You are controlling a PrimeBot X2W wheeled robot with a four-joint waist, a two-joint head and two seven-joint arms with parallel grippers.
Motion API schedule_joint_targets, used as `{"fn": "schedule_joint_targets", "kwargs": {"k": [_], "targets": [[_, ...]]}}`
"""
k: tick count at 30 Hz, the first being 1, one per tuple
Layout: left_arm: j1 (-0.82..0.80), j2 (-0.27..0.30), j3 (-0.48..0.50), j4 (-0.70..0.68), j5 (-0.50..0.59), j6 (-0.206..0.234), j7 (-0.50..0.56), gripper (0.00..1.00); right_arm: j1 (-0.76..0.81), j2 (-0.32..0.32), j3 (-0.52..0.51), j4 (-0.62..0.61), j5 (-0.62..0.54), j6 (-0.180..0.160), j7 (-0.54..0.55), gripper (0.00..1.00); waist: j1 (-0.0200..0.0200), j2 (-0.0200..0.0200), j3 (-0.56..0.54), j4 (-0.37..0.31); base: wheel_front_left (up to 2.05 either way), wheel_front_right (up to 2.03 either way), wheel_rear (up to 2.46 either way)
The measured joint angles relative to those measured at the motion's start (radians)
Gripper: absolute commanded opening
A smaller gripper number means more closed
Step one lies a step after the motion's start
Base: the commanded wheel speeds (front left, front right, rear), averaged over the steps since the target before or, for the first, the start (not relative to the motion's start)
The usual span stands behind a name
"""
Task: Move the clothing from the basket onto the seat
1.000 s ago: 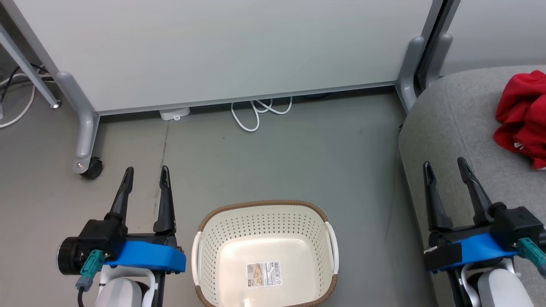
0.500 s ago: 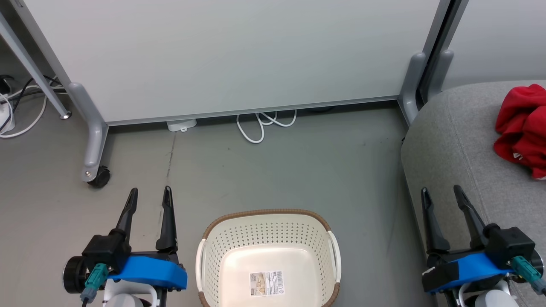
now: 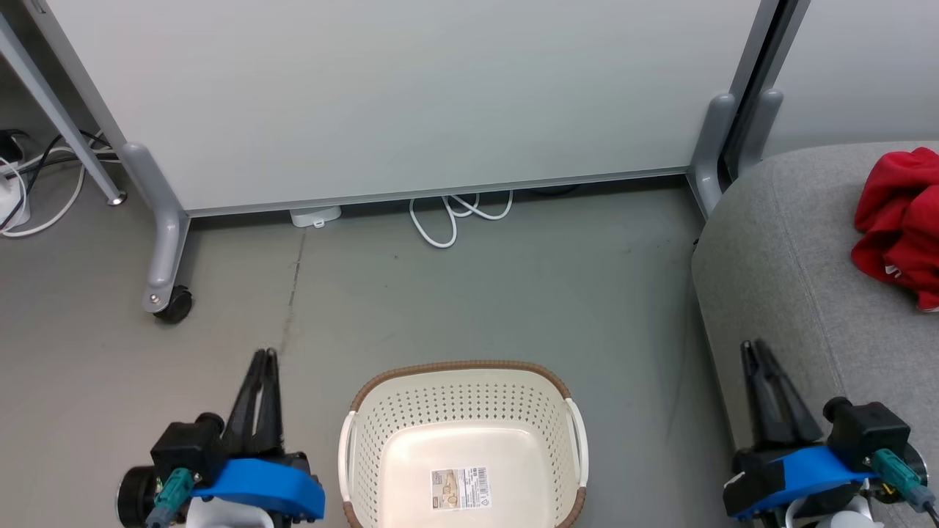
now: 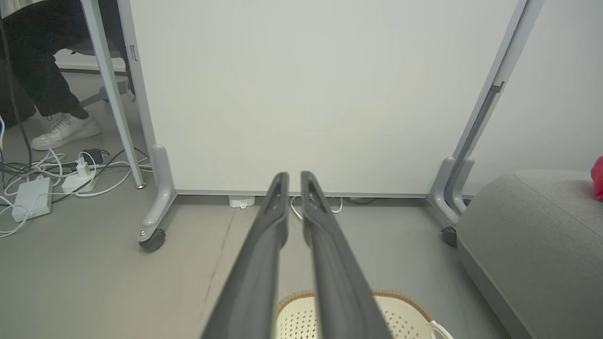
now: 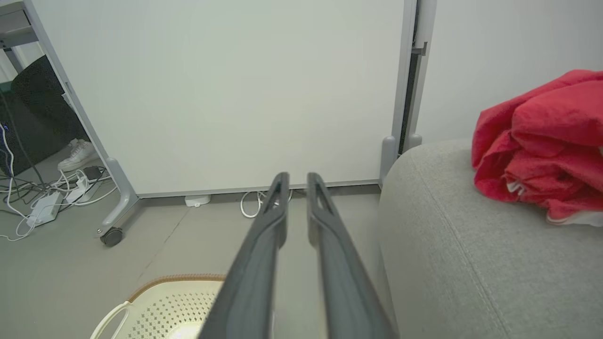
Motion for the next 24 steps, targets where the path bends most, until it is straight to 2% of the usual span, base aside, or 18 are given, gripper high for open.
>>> {"fn": "schedule_joint_targets", "kwargs": {"k": [24], "targets": [[0.010, -0.001, 0.041, -0.009, -0.406, -0.008, 0.108, 0.00, 0.003, 0.002, -0.016, 0.007, 0.428, 0.000, 0.109, 0.00, 0.0000, 0.0000, -0.011, -0.010, 0.00, 0.00, 0.00]]}}
